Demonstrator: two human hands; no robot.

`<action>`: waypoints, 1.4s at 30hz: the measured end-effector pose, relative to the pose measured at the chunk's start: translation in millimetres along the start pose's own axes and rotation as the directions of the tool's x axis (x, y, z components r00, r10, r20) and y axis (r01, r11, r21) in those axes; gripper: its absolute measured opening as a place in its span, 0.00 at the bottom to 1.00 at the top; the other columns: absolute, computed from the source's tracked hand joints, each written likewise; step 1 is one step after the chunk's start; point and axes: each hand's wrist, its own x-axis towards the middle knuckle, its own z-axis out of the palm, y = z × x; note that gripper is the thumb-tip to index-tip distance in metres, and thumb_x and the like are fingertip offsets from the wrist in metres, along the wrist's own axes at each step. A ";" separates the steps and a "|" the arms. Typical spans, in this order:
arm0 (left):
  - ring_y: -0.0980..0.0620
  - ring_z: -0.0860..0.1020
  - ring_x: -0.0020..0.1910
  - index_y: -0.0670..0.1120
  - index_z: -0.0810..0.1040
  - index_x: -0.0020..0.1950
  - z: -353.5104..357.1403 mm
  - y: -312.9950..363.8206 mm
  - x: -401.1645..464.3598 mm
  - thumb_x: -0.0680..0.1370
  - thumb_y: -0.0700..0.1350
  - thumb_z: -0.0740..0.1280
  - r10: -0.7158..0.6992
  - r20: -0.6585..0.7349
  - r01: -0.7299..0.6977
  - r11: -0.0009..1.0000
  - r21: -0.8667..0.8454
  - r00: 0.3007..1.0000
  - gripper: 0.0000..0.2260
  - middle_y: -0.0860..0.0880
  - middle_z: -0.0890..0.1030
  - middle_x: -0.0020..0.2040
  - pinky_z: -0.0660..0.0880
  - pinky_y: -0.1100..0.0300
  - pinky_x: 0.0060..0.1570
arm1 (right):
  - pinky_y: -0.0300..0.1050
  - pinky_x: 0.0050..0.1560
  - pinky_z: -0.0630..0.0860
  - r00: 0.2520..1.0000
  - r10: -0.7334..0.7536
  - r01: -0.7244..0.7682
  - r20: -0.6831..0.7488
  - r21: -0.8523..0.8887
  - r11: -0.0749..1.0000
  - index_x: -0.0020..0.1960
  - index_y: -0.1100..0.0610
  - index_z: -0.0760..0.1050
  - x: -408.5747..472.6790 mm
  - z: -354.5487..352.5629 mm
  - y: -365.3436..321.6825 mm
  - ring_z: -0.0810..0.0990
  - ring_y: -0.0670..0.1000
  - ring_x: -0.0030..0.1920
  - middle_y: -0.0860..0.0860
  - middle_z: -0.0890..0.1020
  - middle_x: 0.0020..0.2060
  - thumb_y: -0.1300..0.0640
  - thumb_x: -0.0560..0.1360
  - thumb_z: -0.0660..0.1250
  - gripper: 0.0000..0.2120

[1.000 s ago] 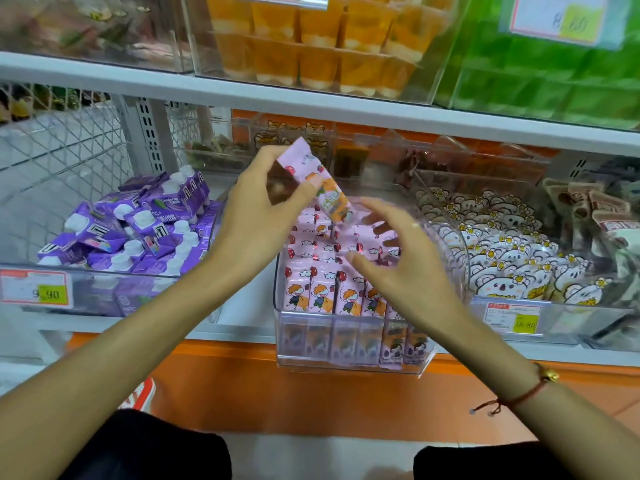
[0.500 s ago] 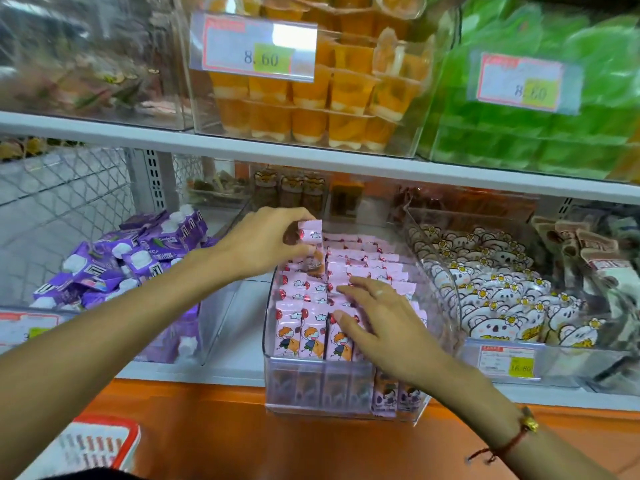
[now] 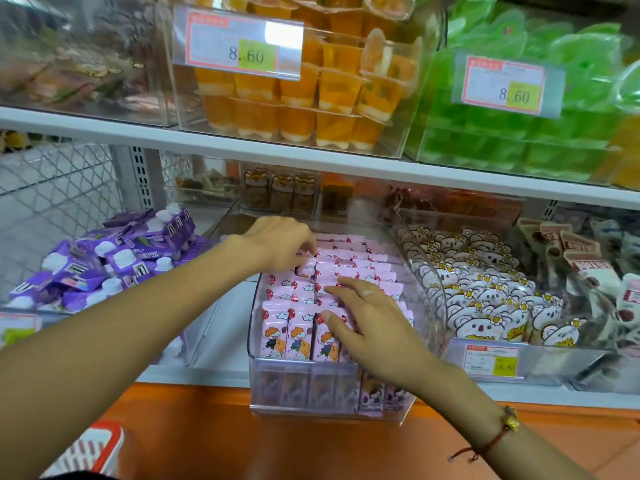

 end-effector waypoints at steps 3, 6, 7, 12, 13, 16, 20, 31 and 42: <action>0.52 0.75 0.57 0.55 0.79 0.60 -10.2 -2.0 -13.9 0.79 0.54 0.63 0.025 -0.010 -0.026 0.996 -0.080 1.000 0.12 0.54 0.80 0.59 0.70 0.57 0.47 | 0.46 0.72 0.57 0.998 -0.022 0.023 -0.060 0.015 1.000 0.74 0.51 0.62 -0.9 -2.7 -1.7 0.58 0.50 0.73 0.50 0.62 0.74 0.45 0.81 0.55 0.24; 0.51 0.71 0.59 0.57 0.80 0.59 -14.3 2.5 -28.8 0.77 0.58 0.64 0.073 0.088 -0.068 0.996 -0.059 0.993 0.13 0.54 0.79 0.58 0.70 0.54 0.51 | 0.45 0.72 0.57 0.991 -0.067 0.064 -0.119 -0.029 0.998 0.74 0.53 0.63 -1.1 -5.0 -4.6 0.58 0.50 0.74 0.50 0.62 0.74 0.46 0.81 0.55 0.23; 0.50 0.71 0.59 0.58 0.80 0.58 -14.6 5.4 -32.2 0.77 0.57 0.65 0.066 0.097 -0.062 0.997 -0.043 0.993 0.12 0.53 0.79 0.58 0.71 0.54 0.52 | 0.45 0.72 0.56 0.992 -0.069 0.065 -0.106 -0.038 0.997 0.74 0.53 0.63 -0.9 -4.4 -4.6 0.58 0.50 0.74 0.49 0.62 0.75 0.46 0.81 0.54 0.23; 0.51 0.72 0.56 0.55 0.81 0.50 -10.5 21.7 -33.7 0.76 0.51 0.68 -0.004 -0.034 0.003 1.000 -0.027 0.999 0.04 0.53 0.79 0.52 0.65 0.58 0.45 | 0.48 0.73 0.56 1.000 -0.008 0.008 0.004 0.004 1.000 0.74 0.51 0.64 0.6 -0.4 -1.0 0.57 0.49 0.74 0.48 0.60 0.75 0.43 0.81 0.54 0.24; 0.52 0.72 0.55 0.54 0.81 0.49 -9.6 23.5 -33.5 0.76 0.51 0.68 -0.008 -0.041 0.007 1.000 -0.029 0.999 0.05 0.54 0.79 0.51 0.64 0.59 0.45 | 0.49 0.73 0.56 1.000 -0.005 0.005 0.003 0.012 1.000 0.73 0.51 0.64 0.4 -0.4 -1.1 0.57 0.49 0.74 0.48 0.60 0.75 0.43 0.81 0.54 0.24; 0.52 0.74 0.54 0.52 0.81 0.51 -8.9 24.3 -35.0 0.77 0.51 0.67 -0.029 -0.031 0.027 0.999 -0.044 0.999 0.06 0.53 0.80 0.51 0.65 0.59 0.44 | 0.49 0.73 0.57 1.000 -0.004 0.004 -0.003 0.030 1.000 0.73 0.50 0.65 0.0 -0.6 -1.3 0.58 0.49 0.74 0.48 0.61 0.75 0.43 0.81 0.54 0.23; 0.51 0.74 0.54 0.51 0.80 0.50 -11.0 22.2 -40.0 0.79 0.49 0.66 -0.119 -0.144 0.095 0.981 -0.167 0.982 0.05 0.51 0.80 0.52 0.66 0.58 0.44 | 0.47 0.73 0.57 1.000 -0.010 0.010 0.005 0.039 0.999 0.73 0.50 0.65 -0.6 -2.2 -1.2 0.58 0.48 0.74 0.47 0.61 0.75 0.43 0.81 0.54 0.23; 0.67 0.77 0.41 0.46 0.75 0.48 -24.8 45.0 -73.7 0.80 0.41 0.64 -0.653 -0.473 -0.179 0.465 -0.867 0.591 0.02 0.55 0.80 0.44 0.73 0.71 0.45 | 0.45 0.70 0.60 0.999 -0.009 0.016 -0.053 0.122 0.992 0.73 0.52 0.65 -1.8 -6.2 -3.0 0.62 0.49 0.72 0.48 0.65 0.73 0.46 0.80 0.57 0.23; 0.60 0.81 0.48 0.47 0.79 0.53 -20.7 72.1 -93.4 0.79 0.43 0.66 -0.611 -0.282 -0.219 0.178 -0.959 0.740 0.05 0.51 0.83 0.50 0.77 0.65 0.48 | 0.31 0.50 0.73 0.957 0.059 0.146 -0.283 0.650 0.746 0.61 0.46 0.73 -4.4 -21.7 -40.5 0.78 0.37 0.52 0.40 0.80 0.53 0.53 0.77 0.66 0.13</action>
